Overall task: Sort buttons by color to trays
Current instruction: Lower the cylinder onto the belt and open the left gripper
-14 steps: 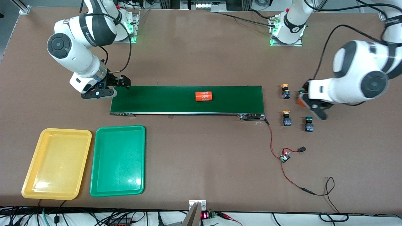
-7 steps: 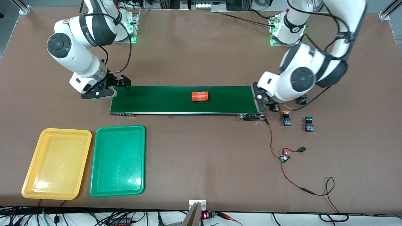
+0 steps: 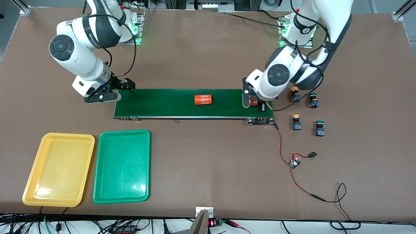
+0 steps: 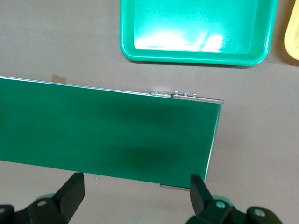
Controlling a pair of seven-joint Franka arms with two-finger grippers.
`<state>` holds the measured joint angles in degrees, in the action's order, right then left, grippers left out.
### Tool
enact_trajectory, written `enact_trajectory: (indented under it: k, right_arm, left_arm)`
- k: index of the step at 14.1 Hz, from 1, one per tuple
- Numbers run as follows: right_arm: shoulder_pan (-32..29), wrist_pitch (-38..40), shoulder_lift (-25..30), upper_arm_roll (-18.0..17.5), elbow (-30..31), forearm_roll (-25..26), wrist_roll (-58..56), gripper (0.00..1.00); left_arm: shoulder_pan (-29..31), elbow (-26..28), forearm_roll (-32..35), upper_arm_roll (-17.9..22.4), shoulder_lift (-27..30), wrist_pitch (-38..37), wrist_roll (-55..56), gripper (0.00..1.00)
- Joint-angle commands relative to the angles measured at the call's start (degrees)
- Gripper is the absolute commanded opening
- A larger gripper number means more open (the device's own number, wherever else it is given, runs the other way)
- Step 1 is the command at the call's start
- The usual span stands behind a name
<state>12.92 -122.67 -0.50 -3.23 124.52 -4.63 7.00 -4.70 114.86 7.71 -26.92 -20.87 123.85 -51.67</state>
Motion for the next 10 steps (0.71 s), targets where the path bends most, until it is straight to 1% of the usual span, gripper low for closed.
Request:
enact_trajectory:
  k: [1,2,3,4,5,8,10]
  right_arm:
    - [0.0,-0.4,-0.9,-0.2,-0.7,-0.6,0.7,1.00]
    - [0.2,-0.4,-0.9,-0.2,-0.7,-0.6,0.7,1.00]
    - [0.2,-0.4,-0.9,-0.2,-0.7,-0.6,0.7,1.00]
    - [0.2,-0.4,-0.9,-0.2,-0.7,-0.6,0.7,1.00]
    - [0.2,-0.4,-0.9,-0.2,-0.7,-0.6,0.7,1.00]
    - [0.2,-0.4,-0.9,-0.2,-0.7,-0.6,0.7,1.00]
    - [0.2,-0.4,-0.9,-0.2,-0.7,-0.6,0.7,1.00]
  left_arm:
    - [-0.7,0.5,3.8,-0.7,-0.9,0.7,4.5,0.12]
    - [-0.7,0.5,4.6,-0.7,-1.2,0.6,5.9,0.14]
    - [-0.7,0.5,4.9,-0.7,-1.2,0.6,6.7,0.22]
    - [-0.7,0.5,4.9,-0.7,-1.3,0.7,6.8,0.45]
    - [-0.7,0.5,4.9,-0.7,-1.3,0.9,6.3,0.99]
    - [-0.1,0.0,4.9,-0.8,0.6,-0.9,7.0,1.00]
    - [0.4,-0.2,4.4,-0.8,2.4,-3.8,7.5,1.00]
